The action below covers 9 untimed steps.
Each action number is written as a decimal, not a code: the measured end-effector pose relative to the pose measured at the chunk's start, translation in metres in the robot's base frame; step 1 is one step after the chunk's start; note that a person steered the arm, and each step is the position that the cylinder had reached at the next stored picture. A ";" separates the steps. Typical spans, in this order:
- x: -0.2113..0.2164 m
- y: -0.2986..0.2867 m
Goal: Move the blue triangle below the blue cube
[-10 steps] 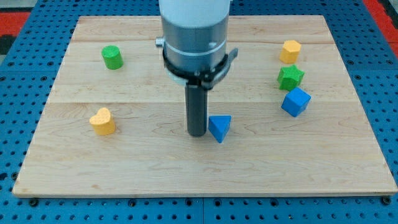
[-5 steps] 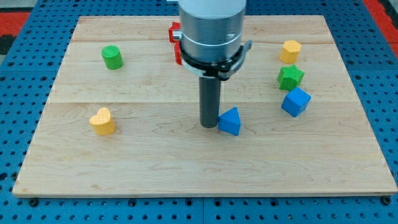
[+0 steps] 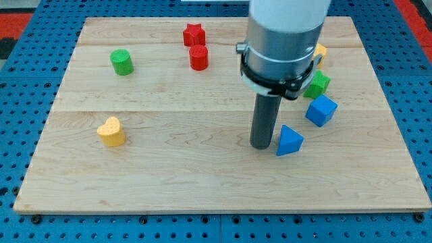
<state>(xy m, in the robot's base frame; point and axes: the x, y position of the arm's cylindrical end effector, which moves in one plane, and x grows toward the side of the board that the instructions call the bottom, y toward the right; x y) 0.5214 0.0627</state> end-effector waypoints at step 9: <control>-0.010 0.078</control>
<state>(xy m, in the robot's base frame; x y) 0.5110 0.1409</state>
